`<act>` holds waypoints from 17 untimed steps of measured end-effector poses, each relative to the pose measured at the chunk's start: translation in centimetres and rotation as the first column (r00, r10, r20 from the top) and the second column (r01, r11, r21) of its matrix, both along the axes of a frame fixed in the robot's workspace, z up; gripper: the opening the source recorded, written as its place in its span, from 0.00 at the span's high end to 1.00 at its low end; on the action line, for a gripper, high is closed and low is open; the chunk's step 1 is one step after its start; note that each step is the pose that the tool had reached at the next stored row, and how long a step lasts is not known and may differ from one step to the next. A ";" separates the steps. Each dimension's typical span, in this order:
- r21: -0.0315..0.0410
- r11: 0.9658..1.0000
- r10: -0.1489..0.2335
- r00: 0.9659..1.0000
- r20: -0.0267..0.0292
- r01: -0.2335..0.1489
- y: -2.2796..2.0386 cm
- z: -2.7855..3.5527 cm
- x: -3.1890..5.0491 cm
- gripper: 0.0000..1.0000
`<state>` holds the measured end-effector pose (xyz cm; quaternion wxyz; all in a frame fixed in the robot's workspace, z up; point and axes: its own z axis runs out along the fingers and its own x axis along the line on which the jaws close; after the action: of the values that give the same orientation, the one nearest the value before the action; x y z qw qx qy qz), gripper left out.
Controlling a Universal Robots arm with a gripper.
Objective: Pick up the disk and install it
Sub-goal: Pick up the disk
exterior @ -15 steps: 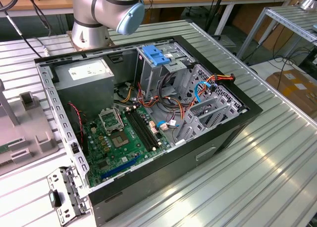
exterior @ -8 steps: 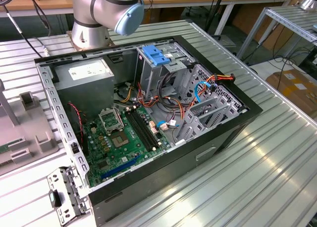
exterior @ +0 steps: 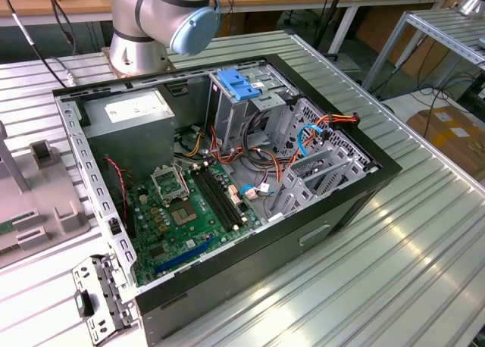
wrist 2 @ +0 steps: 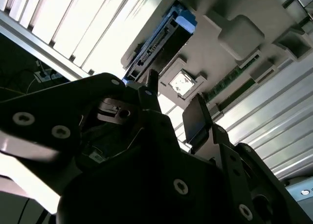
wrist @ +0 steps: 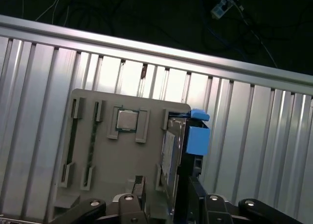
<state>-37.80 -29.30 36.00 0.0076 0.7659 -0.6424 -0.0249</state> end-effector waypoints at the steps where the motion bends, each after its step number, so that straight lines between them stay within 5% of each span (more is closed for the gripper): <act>1: 0.000 1.000 0.000 1.000 0.000 0.000 0.52 -0.02 0.00 0.52; 4: 0.001 1.000 0.000 1.000 0.000 0.000 1.67 -0.11 -0.02 0.52; 12: 0.002 1.000 0.000 1.000 0.000 0.000 1.85 -1.61 -1.66 0.52; 17: 0.002 1.000 0.000 1.000 0.000 0.000 2.35 -2.75 -2.68 0.52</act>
<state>-40.48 -26.95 33.25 0.0069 0.7660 -0.6424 -0.0255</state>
